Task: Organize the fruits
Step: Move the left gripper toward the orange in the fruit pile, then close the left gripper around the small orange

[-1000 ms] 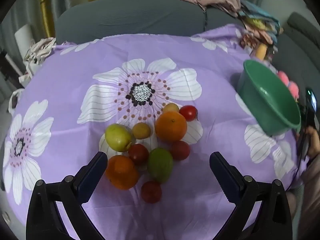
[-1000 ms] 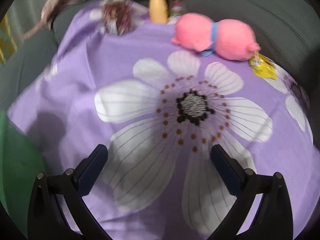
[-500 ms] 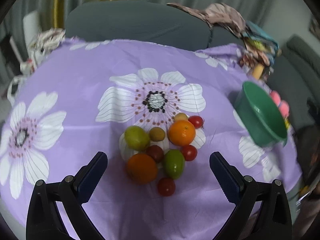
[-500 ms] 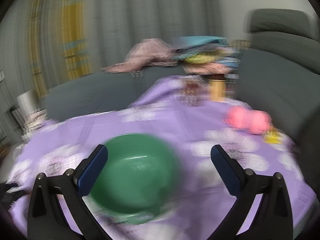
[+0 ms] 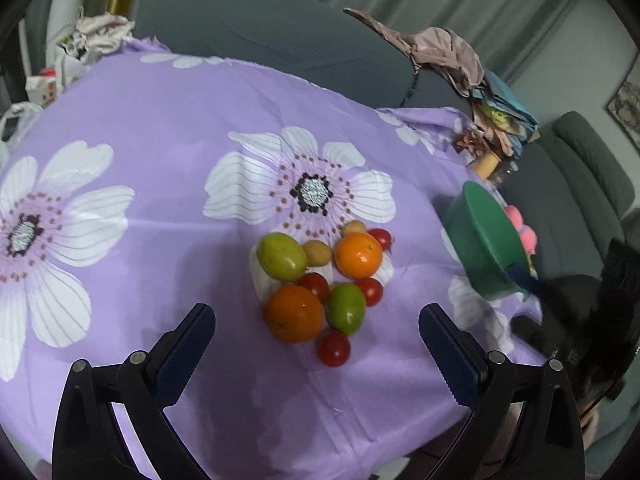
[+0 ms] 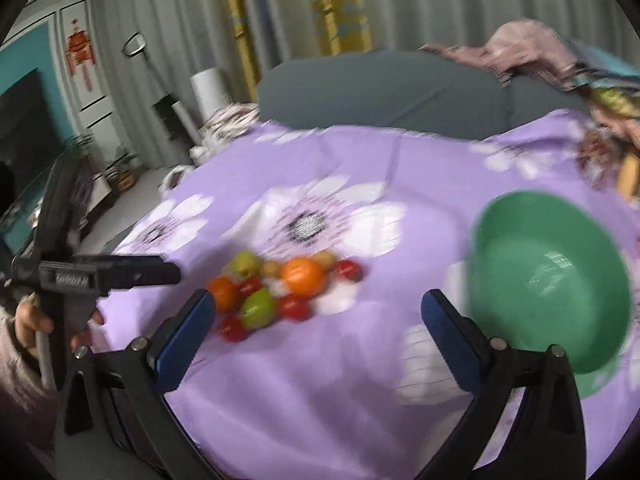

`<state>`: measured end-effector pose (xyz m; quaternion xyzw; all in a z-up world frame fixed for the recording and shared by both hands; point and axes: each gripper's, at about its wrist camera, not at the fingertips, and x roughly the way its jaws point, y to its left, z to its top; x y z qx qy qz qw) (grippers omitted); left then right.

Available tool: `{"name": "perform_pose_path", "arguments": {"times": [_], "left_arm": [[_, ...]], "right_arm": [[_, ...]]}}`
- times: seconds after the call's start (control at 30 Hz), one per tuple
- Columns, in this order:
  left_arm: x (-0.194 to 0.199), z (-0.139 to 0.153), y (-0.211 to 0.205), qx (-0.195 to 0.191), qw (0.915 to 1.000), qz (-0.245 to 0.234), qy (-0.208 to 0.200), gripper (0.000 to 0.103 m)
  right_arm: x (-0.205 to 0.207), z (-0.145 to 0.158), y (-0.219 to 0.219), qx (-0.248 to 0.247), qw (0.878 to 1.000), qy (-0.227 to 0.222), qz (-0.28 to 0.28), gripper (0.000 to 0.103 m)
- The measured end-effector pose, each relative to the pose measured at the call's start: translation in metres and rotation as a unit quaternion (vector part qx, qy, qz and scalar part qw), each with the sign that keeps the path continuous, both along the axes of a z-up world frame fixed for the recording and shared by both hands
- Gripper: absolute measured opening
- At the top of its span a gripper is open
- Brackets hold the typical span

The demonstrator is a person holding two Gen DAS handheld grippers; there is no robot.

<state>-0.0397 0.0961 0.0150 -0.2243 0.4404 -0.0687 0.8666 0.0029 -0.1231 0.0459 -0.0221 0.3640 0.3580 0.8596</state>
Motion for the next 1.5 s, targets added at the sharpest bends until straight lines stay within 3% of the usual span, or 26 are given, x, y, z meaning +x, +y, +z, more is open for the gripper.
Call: {"name": "perform_pose_path", "arguments": {"times": [0.23,0.5,0.73,0.8,1.27,1.5], "left_arm": [[0.01,-0.008,0.003,-0.039,0.9988,-0.028,0.014,0.101],[0.022,-0.022,0.005,-0.045,0.9975,-0.039,0.037,0.101],[0.024,-0.024,0.012,-0.058,0.9968,-0.041,0.037,0.09],[0.025,-0.02,0.014,-0.063,0.9966,-0.042,0.032,0.077],[0.033,-0.031,0.005,-0.067,0.9946,-0.06,0.053,0.077],[0.035,-0.031,0.004,-0.035,0.9957,-0.061,0.061,0.065]], "right_arm": [[-0.009,-0.033,0.029,0.054,0.994,0.076,0.059,0.1],[-0.009,-0.055,0.065,0.084,0.981,0.146,0.097,0.084],[-0.007,-0.054,0.088,0.076,0.978,0.152,0.118,0.076],[-0.005,-0.055,0.091,0.071,0.978,0.155,0.117,0.072],[0.007,-0.074,0.102,0.052,0.976,0.165,0.13,0.063],[0.016,-0.078,0.109,0.036,0.976,0.175,0.123,0.055]]}}
